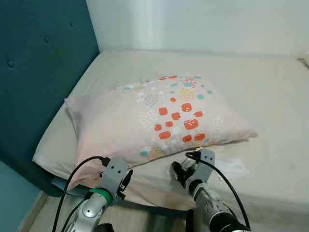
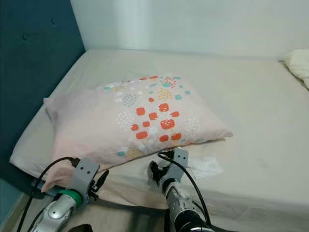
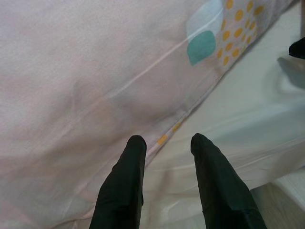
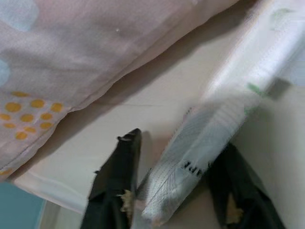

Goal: Clean up the room

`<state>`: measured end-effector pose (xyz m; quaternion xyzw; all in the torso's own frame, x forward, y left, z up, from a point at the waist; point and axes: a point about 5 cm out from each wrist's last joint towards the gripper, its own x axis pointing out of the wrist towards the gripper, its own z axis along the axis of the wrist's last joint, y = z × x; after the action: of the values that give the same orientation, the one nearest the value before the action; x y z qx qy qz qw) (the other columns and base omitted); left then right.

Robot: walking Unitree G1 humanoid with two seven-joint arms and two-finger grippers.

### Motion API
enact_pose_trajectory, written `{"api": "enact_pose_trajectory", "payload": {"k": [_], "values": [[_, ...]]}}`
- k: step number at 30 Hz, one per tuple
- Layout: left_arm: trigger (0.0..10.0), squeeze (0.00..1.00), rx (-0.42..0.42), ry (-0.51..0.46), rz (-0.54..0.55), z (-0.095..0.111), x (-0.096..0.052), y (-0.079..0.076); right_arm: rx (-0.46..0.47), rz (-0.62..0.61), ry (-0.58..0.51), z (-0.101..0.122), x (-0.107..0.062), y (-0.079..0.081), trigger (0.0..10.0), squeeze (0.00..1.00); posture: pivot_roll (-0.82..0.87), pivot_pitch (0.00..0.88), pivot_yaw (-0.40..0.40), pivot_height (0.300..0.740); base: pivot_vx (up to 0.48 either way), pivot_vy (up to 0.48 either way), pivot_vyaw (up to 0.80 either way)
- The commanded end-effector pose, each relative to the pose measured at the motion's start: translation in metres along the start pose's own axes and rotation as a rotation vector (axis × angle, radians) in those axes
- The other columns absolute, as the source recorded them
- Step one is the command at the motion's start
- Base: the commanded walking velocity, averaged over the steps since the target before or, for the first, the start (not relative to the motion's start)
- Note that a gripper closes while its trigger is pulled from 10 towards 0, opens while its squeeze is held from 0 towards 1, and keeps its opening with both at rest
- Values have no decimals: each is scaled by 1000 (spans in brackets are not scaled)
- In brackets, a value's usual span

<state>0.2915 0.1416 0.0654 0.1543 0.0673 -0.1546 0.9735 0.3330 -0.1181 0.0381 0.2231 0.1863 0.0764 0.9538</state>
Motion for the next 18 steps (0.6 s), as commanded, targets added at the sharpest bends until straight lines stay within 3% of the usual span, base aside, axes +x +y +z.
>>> {"api": "enact_pose_trajectory", "payload": {"k": [1, 5, 12, 17, 18], "values": [[10000, 0, -3, 31, 6, -6, -3, 1, 47, -12, 77, -20, -5, -3, 0, 0, -1, 117, 91, 561, 0, 0, 0], [10000, 0, -8, 30, 6, -5, 0, 1, 99, -24, 8, -12, -6, -9, 0, 0, -17, 109, 99, 561, 0, 0, 0], [10000, 0, -12, 27, 4, -2, 3, 0, 114, -10, -34, -4, -6, -13, 0, 0, -26, 100, 99, 561, 0, 0, 0], [10000, 0, -17, 22, 4, -1, 6, -1, -19, 57, -161, 18, -4, -4, 0, 0, -40, 92, 92, 561, 0, 0, 0], [10000, 0, -22, 18, 4, 0, 6, -1, -73, 55, -230, 26, -6, -1, 4392, 0, -62, 80, 92, 561, 0, 0, 0]]}}
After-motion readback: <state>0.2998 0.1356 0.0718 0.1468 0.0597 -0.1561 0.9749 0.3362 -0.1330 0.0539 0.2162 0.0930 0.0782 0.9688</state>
